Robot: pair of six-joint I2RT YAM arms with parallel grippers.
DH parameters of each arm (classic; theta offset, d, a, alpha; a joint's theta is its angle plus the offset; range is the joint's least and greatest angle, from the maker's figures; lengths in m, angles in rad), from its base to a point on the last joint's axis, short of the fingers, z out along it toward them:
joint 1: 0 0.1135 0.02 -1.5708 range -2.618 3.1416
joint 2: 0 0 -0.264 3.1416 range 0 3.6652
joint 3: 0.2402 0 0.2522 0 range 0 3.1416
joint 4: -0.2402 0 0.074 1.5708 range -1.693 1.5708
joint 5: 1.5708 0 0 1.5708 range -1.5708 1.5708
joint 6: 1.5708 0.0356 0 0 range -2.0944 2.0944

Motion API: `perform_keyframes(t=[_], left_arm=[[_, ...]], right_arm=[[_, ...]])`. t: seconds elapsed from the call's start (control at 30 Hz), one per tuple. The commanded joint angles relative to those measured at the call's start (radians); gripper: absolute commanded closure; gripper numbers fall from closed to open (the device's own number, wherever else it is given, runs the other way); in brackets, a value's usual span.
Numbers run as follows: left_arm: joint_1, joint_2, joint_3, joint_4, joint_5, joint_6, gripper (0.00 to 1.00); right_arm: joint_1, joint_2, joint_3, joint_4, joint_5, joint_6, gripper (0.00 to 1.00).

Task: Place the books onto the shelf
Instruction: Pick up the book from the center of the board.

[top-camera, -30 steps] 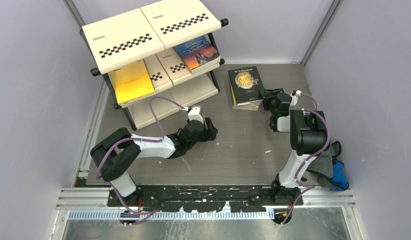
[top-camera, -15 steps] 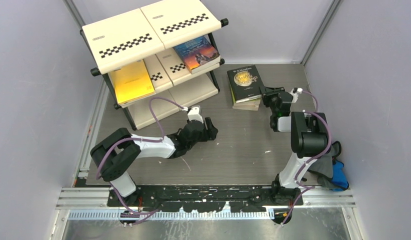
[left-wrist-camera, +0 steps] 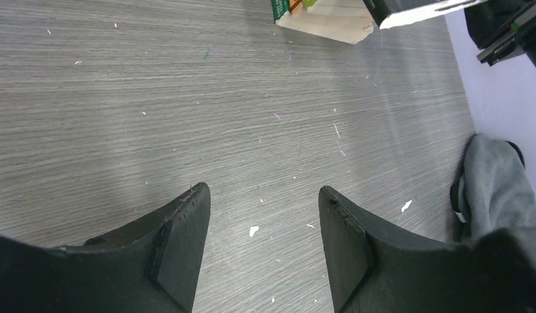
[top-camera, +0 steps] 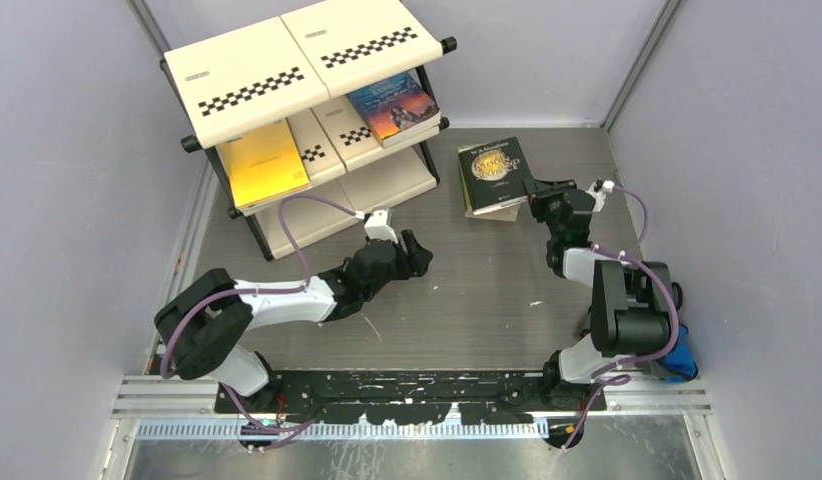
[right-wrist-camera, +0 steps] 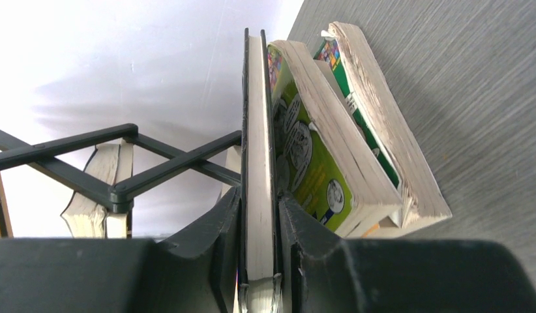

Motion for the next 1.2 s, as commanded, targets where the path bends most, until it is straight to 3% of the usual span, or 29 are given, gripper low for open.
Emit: perform_keyframes(t=[0.0,1.03,1.17], left_arm=[[-0.013,-0.075,-0.015,0.012,-0.037,-0.006,0.38],[-0.091,-0.324,-0.161,-0.076,-0.167,0.009,0.38],[-0.121,-0.359,-0.201,-0.095,-0.196,-0.004,0.39]], right_arm=[[0.002,-0.132,-0.02,0.014,-0.01,0.011,0.99],[0.065,-0.688,-0.12,-0.266,-0.016,0.033,0.99],[0.134,-0.745,-0.108,-0.309,0.001,0.033,0.99]])
